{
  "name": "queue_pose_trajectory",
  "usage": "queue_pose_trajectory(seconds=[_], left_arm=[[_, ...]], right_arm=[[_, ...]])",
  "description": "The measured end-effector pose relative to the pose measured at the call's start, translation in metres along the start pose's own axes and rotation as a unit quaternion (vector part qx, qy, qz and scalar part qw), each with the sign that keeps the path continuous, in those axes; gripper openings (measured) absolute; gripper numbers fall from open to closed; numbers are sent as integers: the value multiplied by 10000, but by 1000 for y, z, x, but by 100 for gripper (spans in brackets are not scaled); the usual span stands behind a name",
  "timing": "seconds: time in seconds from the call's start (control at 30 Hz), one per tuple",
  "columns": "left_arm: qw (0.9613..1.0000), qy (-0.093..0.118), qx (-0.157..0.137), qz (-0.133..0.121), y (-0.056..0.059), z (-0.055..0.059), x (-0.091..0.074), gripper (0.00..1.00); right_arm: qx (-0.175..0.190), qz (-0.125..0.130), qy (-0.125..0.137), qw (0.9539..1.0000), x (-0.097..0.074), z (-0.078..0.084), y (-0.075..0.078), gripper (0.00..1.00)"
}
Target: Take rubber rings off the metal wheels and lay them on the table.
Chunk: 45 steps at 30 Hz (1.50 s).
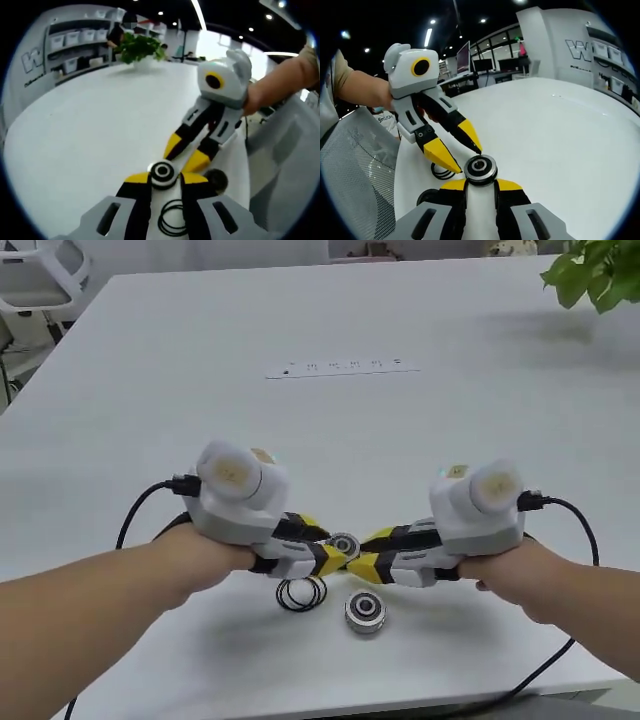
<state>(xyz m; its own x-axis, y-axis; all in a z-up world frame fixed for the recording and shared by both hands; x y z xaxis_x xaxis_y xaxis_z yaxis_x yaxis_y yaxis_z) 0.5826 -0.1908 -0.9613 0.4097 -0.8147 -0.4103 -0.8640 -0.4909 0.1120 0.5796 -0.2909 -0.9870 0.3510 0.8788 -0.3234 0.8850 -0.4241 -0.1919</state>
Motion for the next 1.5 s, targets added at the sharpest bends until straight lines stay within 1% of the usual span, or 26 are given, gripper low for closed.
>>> queue_pose_trajectory(seconds=[0.2,0.23,0.3,0.37,0.43,0.53,0.6,0.63,0.67,0.93,1.07,1.27,1.3,1.37,1.4,1.43,1.5], left_arm=[[9999,-80,114,23,0,1,5,21],[9998,-44,190,18,-1,0,6,20],[9997,-65,252,-11,-1,1,7,18],[9992,-110,386,9,0,1,7,15],[9983,-116,563,-5,1,0,8,15],[9985,-120,542,-40,1,1,8,15],[9980,-127,616,-65,2,1,8,15],[9973,-149,705,-110,2,2,8,14],[9968,-143,787,-80,2,1,8,14],[9982,-106,581,-80,0,1,8,14],[9985,-97,533,-70,0,1,8,14],[9987,-84,498,-54,-1,1,8,14],[9987,-82,491,-57,-1,1,8,14],[9988,-78,484,-60,-1,1,8,14],[9988,-77,481,-62,-1,1,8,14],[9988,-77,481,-63,-1,1,8,14],[9988,-79,483,-67,-1,1,8,14]], right_arm=[[-14,18,17,10000,0,0,0,17],[-35,14,16,10000,0,0,0,17],[-68,19,-2,10000,0,1,0,17],[-75,33,6,10000,0,0,0,16],[-87,41,16,10000,0,0,0,16],[-133,42,18,9999,0,1,1,16],[-172,45,15,9998,0,0,0,16],[-186,45,16,9998,0,0,0,16],[-197,45,17,9998,0,0,-1,16],[-230,35,12,9997,0,0,1,15],[-186,27,24,9998,0,1,1,15],[-144,7,28,9999,-1,1,2,12],[-184,20,7,9998,-2,1,3,10],[-121,6,1,9999,-4,2,3,7],[-101,3,-3,9999,-5,2,3,2],[-54,31,7,10000,-6,2,4,0],[-16,42,27,10000,-6,2,2,0]])
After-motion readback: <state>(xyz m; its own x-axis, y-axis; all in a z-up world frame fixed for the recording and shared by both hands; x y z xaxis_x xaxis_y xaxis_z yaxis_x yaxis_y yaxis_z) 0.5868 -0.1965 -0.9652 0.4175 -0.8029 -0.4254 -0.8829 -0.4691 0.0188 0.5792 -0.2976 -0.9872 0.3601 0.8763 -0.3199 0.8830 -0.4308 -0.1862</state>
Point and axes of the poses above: the centre of the closed fingertips' face, and the gripper's own axes: x roughly forward along the fingers, y roughly to its right, z roughly out of its underside, the point moved 6 cm from there along -x, roughly backward along the fingers, and after that the axes turned 13 degrees about y, right-handed, at the moved point
